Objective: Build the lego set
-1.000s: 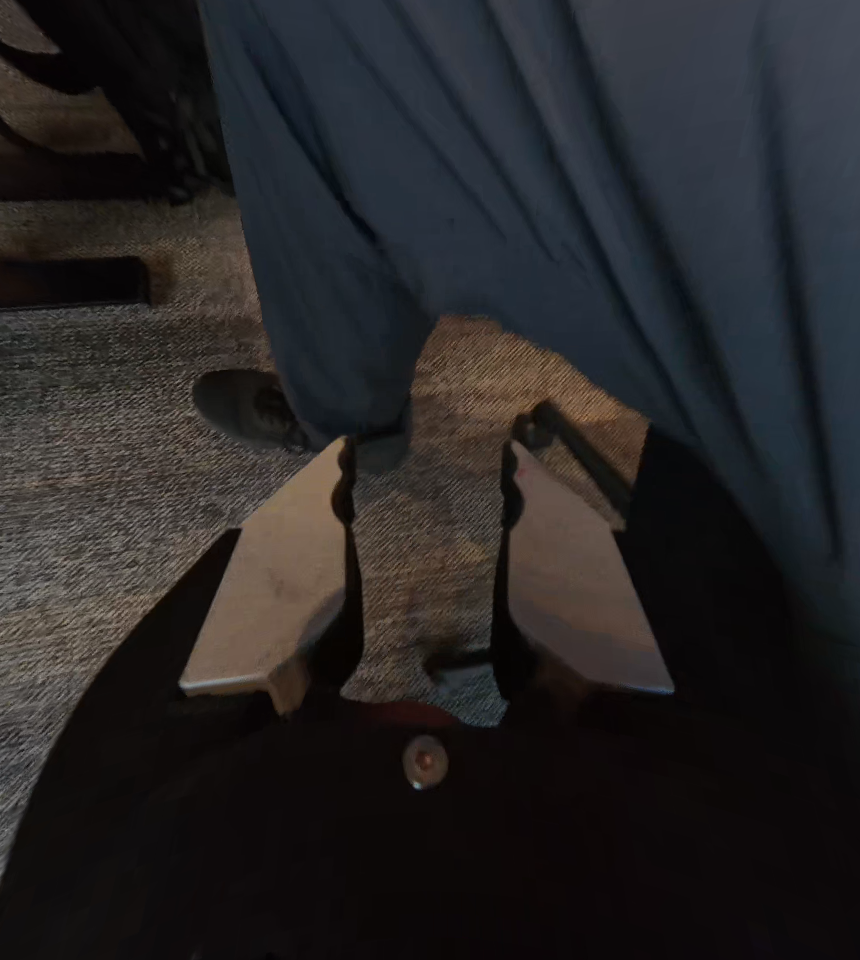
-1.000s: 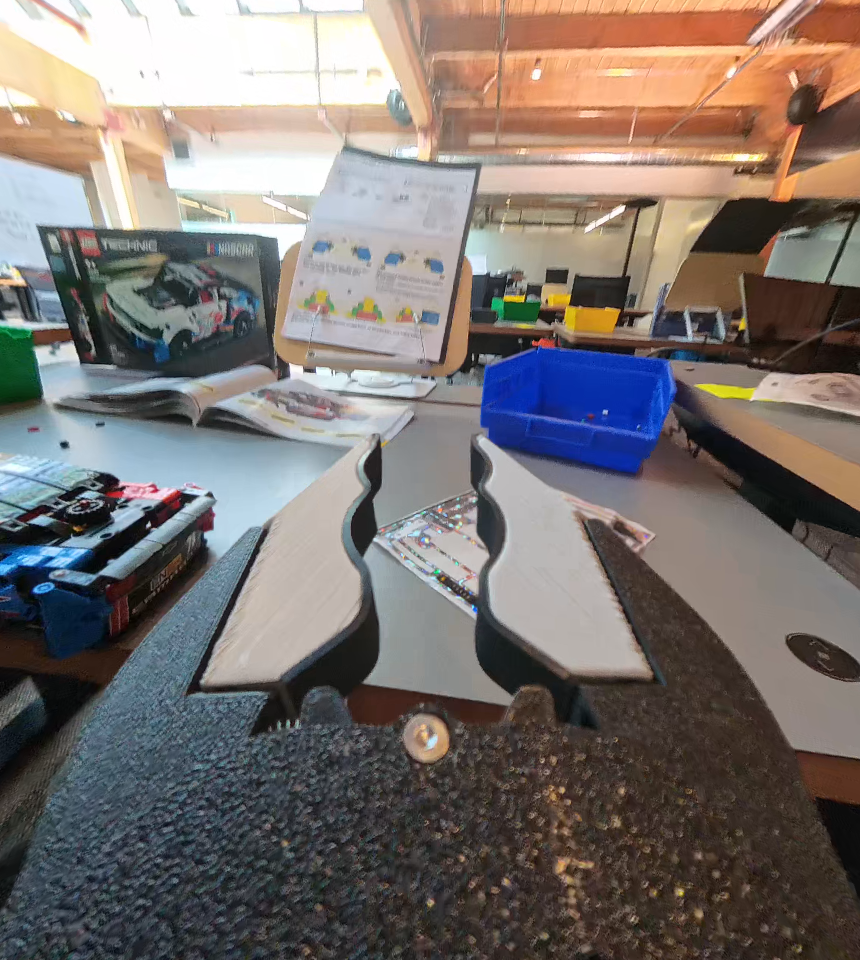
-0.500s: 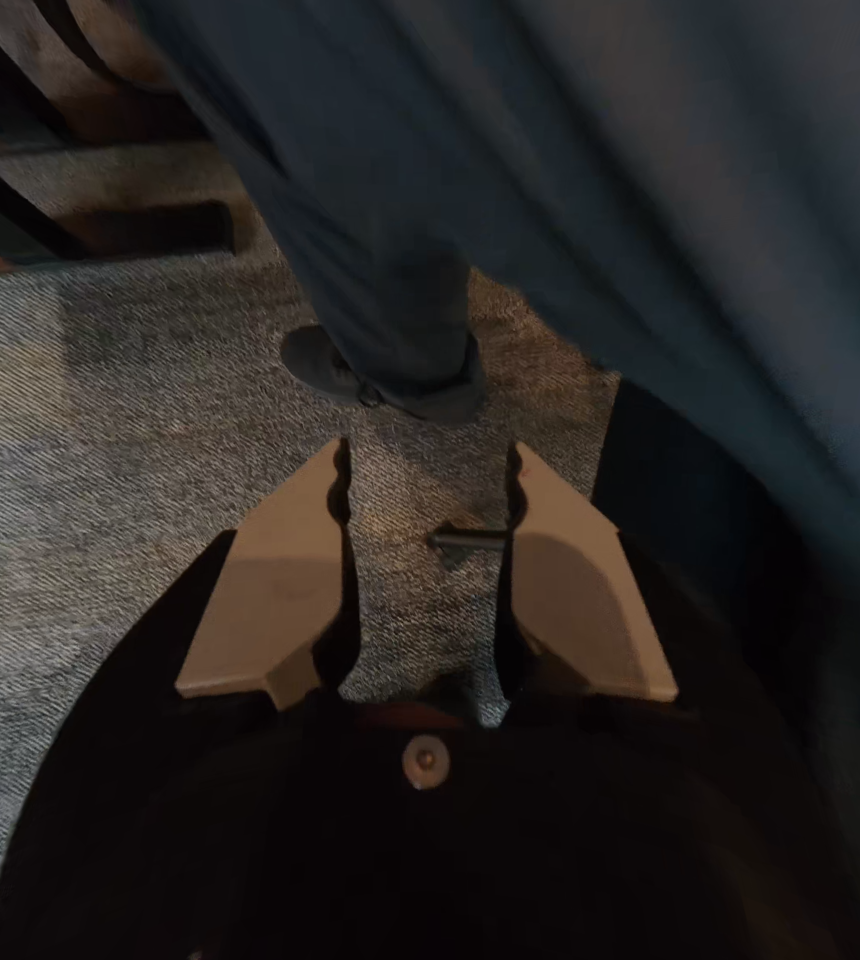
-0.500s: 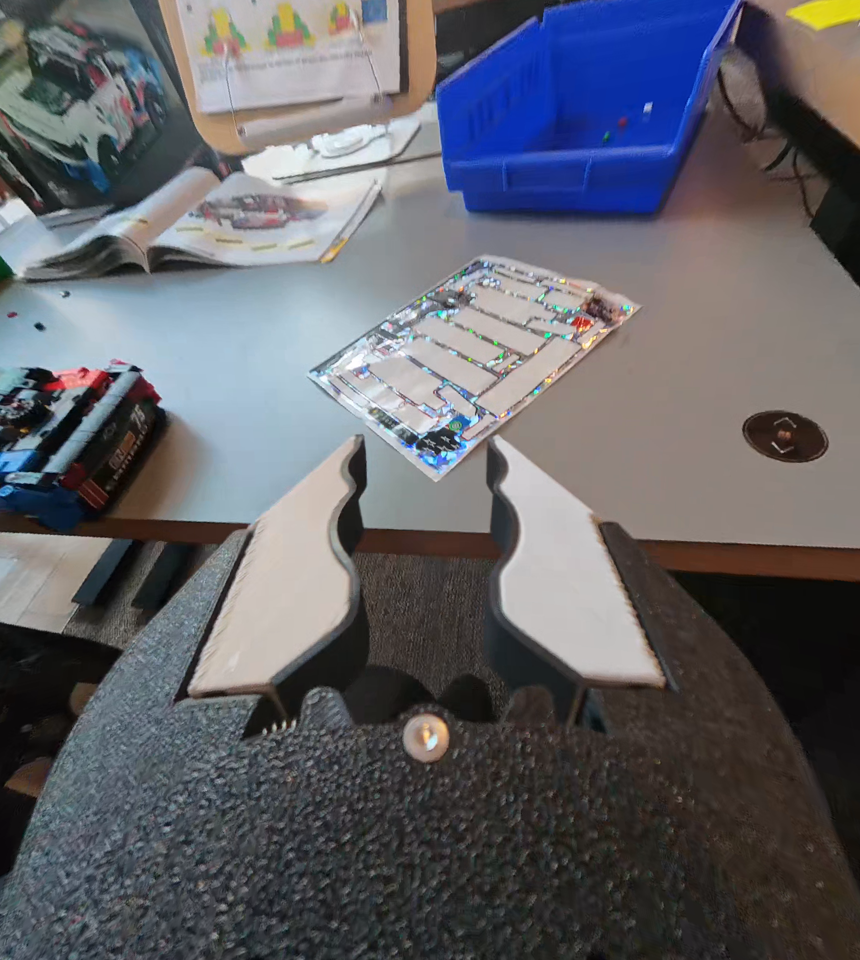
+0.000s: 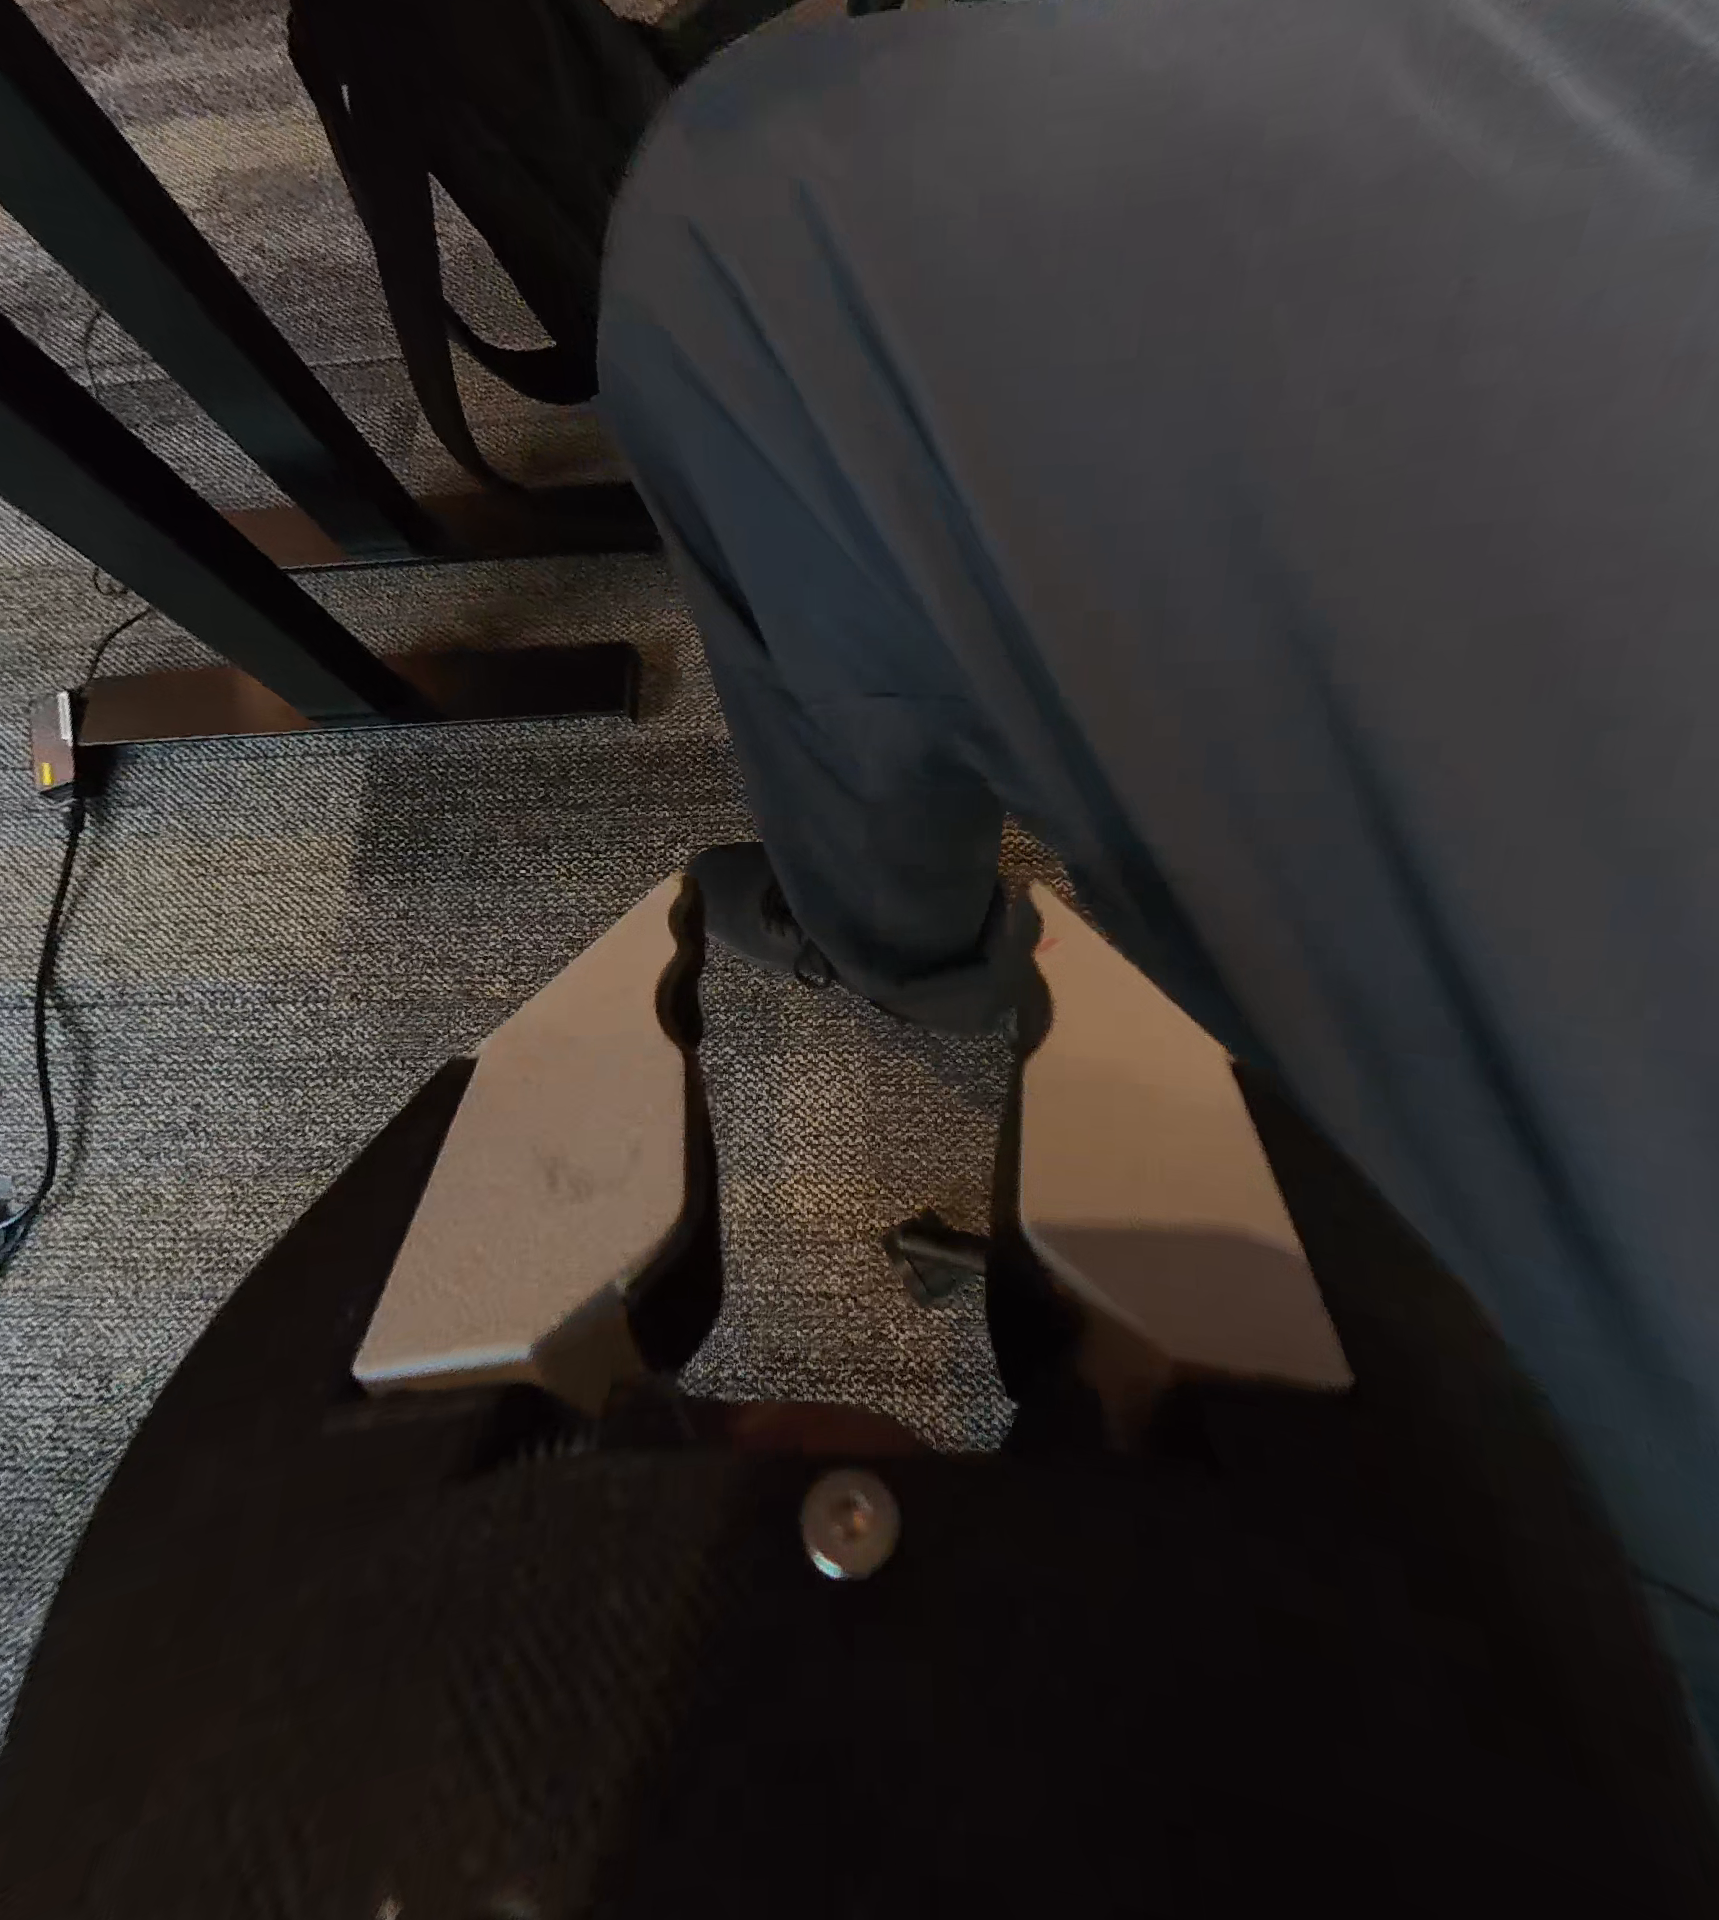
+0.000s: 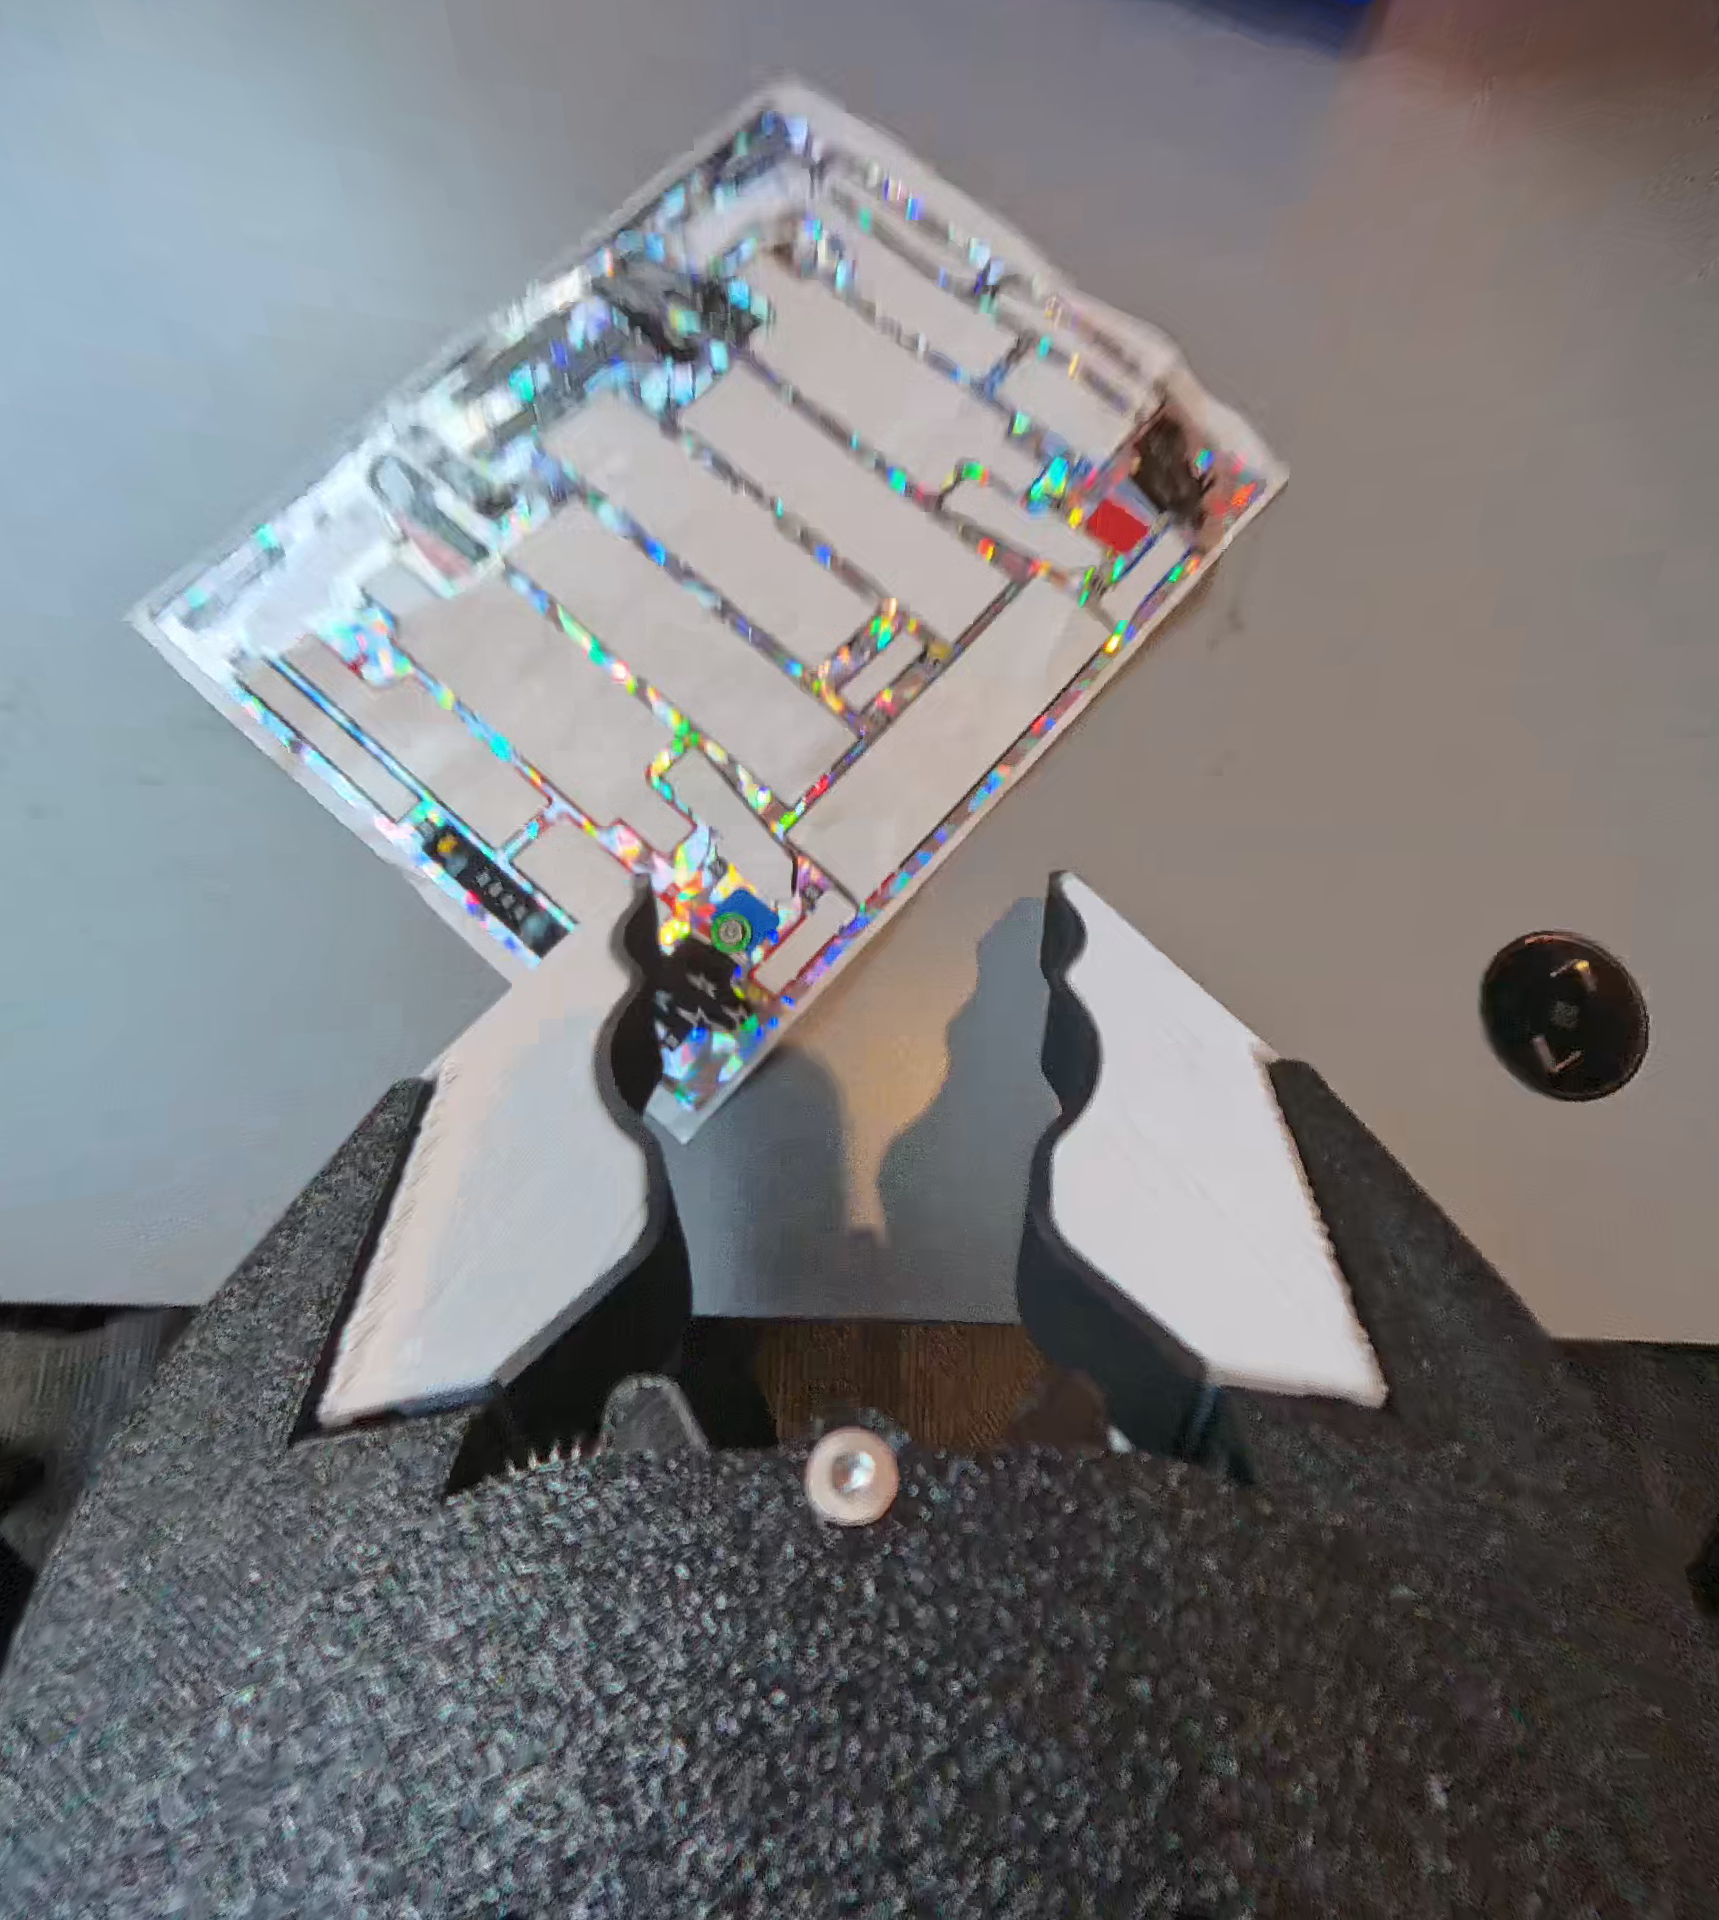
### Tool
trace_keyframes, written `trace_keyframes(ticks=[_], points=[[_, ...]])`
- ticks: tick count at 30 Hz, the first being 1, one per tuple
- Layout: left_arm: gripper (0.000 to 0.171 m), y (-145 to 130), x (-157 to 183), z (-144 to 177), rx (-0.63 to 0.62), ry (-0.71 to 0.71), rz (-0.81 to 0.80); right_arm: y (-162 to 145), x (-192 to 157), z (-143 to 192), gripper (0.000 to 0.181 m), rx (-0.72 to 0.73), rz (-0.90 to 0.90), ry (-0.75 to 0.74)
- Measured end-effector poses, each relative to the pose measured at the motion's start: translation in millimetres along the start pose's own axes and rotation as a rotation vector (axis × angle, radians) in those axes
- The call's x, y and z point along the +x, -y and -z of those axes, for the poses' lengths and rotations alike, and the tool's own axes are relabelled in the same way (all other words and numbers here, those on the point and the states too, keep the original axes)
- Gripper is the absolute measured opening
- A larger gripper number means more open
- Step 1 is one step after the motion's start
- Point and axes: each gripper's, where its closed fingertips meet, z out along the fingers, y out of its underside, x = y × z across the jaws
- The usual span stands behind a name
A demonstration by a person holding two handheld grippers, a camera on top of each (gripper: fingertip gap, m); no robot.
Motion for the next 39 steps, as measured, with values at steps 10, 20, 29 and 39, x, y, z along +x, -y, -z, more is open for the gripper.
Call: trace_keyframes(ticks=[10, 20, 29, 39], points=[[0.056, -20, 8, -4, -0.011, -0.032, 0.031, -47, 10, 60, 0.060, 0.167, -0.204, 0.134], [0.054, -23, -7, -10, 0.074, -0.015, 0.114, -53, -11, 70, 0.063, 0.359, -0.507, 0.532], [0.055, -19, -6, -57, 0.003, -0.125, 0.053, -67, -18, 80, 0.056, 0.373, -0.520, 0.772], [0.053, 19, -67, -86, 0.068, 0.000, 0.088, -74, -10, 94, 0.043, 0.279, -0.483, 0.911]])
